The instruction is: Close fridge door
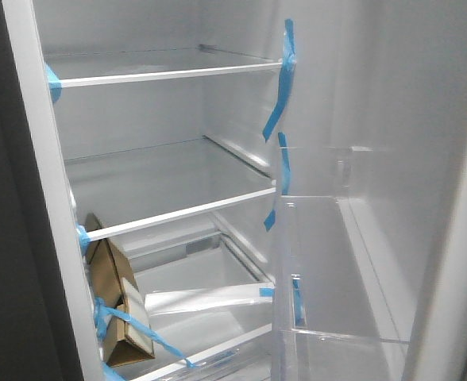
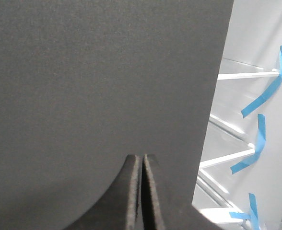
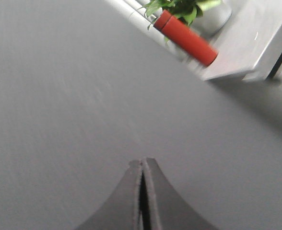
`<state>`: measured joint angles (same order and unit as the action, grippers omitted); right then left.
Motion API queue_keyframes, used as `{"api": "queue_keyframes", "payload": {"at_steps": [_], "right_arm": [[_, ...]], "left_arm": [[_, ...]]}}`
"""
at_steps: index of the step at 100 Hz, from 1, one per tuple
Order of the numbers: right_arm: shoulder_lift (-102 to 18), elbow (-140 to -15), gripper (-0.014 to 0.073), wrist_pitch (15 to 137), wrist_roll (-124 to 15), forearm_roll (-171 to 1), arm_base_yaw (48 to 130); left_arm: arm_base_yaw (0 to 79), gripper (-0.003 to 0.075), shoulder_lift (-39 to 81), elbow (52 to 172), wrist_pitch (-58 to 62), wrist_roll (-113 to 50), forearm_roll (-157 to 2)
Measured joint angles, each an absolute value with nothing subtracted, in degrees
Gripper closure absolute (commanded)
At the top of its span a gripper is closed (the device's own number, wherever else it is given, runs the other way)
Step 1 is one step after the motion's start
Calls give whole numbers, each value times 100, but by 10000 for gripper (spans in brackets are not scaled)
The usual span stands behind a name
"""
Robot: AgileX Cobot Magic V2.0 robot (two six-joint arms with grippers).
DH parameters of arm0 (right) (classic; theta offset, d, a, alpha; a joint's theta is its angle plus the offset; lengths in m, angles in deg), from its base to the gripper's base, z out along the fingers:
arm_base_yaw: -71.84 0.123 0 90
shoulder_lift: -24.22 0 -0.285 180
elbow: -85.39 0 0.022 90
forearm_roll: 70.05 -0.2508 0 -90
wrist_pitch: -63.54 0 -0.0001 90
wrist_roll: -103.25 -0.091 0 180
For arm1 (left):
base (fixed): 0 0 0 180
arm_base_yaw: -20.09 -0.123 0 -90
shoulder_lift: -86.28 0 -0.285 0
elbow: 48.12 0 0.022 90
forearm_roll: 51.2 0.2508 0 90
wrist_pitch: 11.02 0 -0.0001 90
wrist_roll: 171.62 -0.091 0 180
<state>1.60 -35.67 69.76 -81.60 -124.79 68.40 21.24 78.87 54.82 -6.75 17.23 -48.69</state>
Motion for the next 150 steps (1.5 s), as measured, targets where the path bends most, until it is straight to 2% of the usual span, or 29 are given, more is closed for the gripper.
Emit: {"api": "queue_keyframes", "payload": {"at_steps": [19,40,65,106,124,150], "right_arm": [[-568,-3840,665,7276,-8172,-14169,6840],[-967,-4102,665,7674,-8184,-14716,6840],[-1606,-4728,665,8337,-8172,-14521,6840],[-2860,-6632,665,9671,-7762,-13251,6863],[-3433,-7288,665,9749,-7473,-13037,7315],[-4250,-7971,665,9098,-7423,-12009,8611]], "left_arm": [[2124,740,7887,5482,-675,1723,-4869],[2124,740,7887,5482,-675,1723,-4869],[2124,740,7887,5482,-675,1723,-4869],[2124,740,7887,5482,-675,1723,-4869],[2124,740,7887,5482,-675,1723,-4869],[2124,740,7887,5482,-675,1723,-4869]]}}
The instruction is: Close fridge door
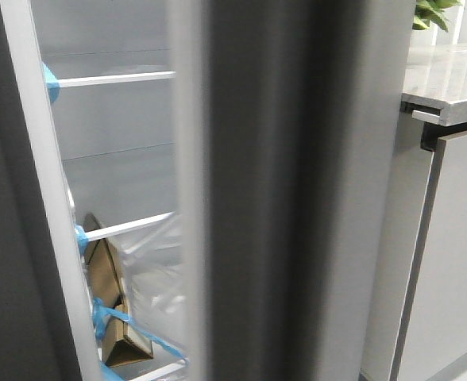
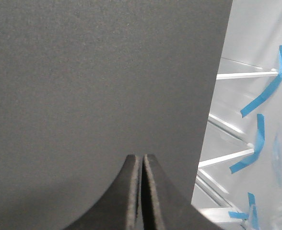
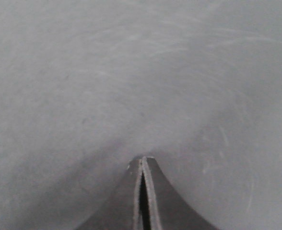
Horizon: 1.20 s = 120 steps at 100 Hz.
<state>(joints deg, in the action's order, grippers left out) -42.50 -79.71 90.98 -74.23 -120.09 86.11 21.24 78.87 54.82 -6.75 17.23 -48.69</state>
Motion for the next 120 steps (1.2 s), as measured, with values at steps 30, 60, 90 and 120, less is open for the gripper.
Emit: {"api": "queue_keyframes", "payload": {"at_steps": [30,60,90,120], "right_arm": [[-5319,-8249,665,7323,-7423,-10635,9978],[-6660,-8830,665,6481,-8496,-8801,10090],[-7884,-9612,665,5902,-8649,-8438,10135],[-7927,-9659,665,5856,-8661,-8425,10135]], "left_arm": [[2124,740,7887,5482,-675,1723,-4869],[2124,740,7887,5482,-675,1723,-4869],[2124,740,7887,5482,-675,1723,-4869],[2124,740,7887,5482,-675,1723,-4869]]}}
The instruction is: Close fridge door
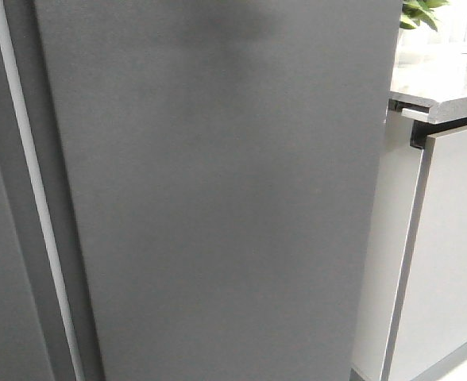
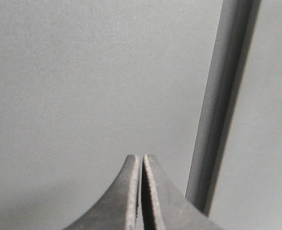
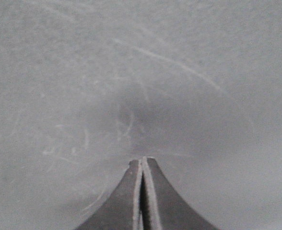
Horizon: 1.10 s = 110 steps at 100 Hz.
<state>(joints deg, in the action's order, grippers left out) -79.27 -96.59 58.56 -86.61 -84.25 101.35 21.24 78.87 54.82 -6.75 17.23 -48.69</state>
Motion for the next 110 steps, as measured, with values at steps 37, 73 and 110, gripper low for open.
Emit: {"api": "queue_keyframes", "payload": {"at_steps": [37,73,110], "right_arm": [[-7626,-9659,665,6408,-8547,-8355,10031],[-6403,-9571,665,7729,-8366,-8023,9340],[-4832,-8392,665,7881,-8366,-7521,8779]], "left_arm": [[2124,740,7887,5482,-675,1723,-4869],[2124,740,7887,5482,-675,1723,-4869],[2124,740,7887,5482,-675,1723,-4869]]}}
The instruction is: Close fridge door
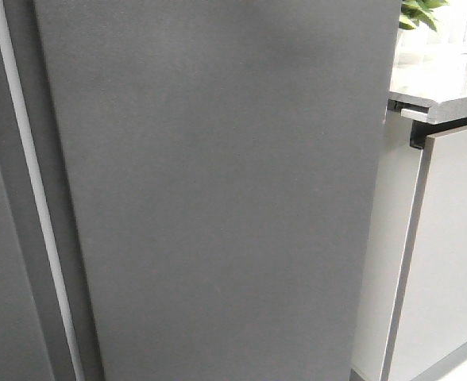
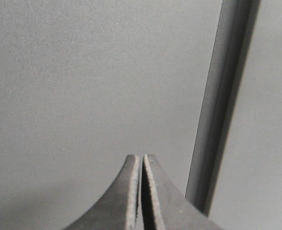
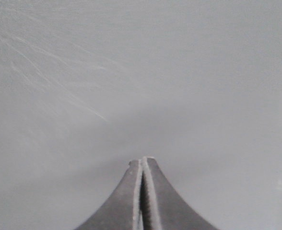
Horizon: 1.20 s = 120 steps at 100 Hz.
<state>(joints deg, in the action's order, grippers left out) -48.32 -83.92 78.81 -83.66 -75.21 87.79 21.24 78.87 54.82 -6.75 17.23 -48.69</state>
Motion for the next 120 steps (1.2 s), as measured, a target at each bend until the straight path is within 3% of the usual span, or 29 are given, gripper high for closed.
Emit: {"api": "queue_keyframes", "payload": {"at_steps": [61,120], "right_arm": [[-1474,-5473,665,7907,-8356,-7175,7977],[1354,-2053,665,7639,-8356,-7175,7773]], "left_arm": [[2124,740,7887,5482,-675,1723,-4869],[2124,740,7887,5482,-675,1723,-4869]]}}
